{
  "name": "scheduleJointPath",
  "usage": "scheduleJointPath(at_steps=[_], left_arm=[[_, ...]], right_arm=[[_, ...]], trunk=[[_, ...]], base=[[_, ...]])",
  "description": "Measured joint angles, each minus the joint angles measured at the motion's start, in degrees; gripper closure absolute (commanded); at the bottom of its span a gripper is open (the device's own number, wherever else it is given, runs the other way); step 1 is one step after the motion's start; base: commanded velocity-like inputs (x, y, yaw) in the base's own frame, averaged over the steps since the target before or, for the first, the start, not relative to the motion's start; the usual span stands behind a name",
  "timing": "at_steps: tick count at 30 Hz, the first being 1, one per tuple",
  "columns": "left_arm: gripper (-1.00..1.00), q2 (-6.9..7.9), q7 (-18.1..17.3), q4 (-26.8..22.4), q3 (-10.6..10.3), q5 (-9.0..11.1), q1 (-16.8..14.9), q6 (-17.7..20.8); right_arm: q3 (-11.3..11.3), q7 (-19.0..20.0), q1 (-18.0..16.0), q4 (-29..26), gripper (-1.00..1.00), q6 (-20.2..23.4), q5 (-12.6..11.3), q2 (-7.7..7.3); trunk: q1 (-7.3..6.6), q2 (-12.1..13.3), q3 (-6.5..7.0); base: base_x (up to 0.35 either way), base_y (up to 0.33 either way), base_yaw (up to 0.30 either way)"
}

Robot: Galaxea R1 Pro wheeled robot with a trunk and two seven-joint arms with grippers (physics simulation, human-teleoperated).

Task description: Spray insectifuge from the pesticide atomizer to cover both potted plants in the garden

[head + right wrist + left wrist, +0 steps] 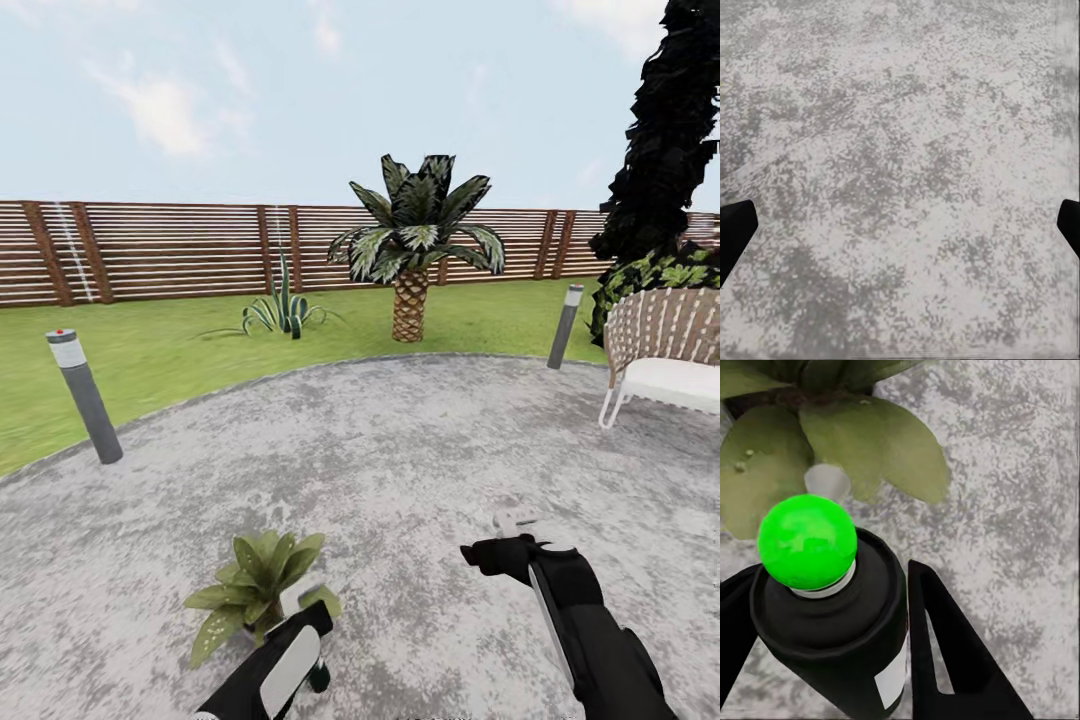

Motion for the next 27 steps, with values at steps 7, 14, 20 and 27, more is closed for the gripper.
scheduleJointPath(at_steps=[7, 14, 20, 27], left_arm=[[1.00, 0.00, 3.27, -1.44, -0.72, 12.61, 0.00, -6.85], [1.00, 0.32, 5.23, 2.63, -0.80, 13.09, 0.00, -18.69], [1.00, 0.33, 1.98, 5.13, -0.93, 12.89, 0.00, -19.11], [1.00, 0.42, -0.81, 5.77, -0.85, 12.95, 0.00, -19.19]], right_arm=[[0.03, 0.00, 0.00, 0.06, -1.00, 0.00, 0.01, 0.00], [1.48, 0.00, 0.01, 0.14, -1.00, -0.20, 0.18, 0.00], [1.53, 0.00, 0.00, 0.15, -1.00, -0.26, 0.19, 0.00], [1.53, 0.00, 0.00, 0.14, -1.00, -0.26, 0.19, 0.00]], trunk=[[0.00, 0.00, 0.00], [0.00, 0.00, 0.00], [0.00, 0.00, 0.00], [0.00, 0.00, 0.00]], base=[[0.000, 0.000, -0.177], [0.000, 0.000, -0.002], [0.000, 0.000, 0.000], [0.000, 0.000, 0.000]])
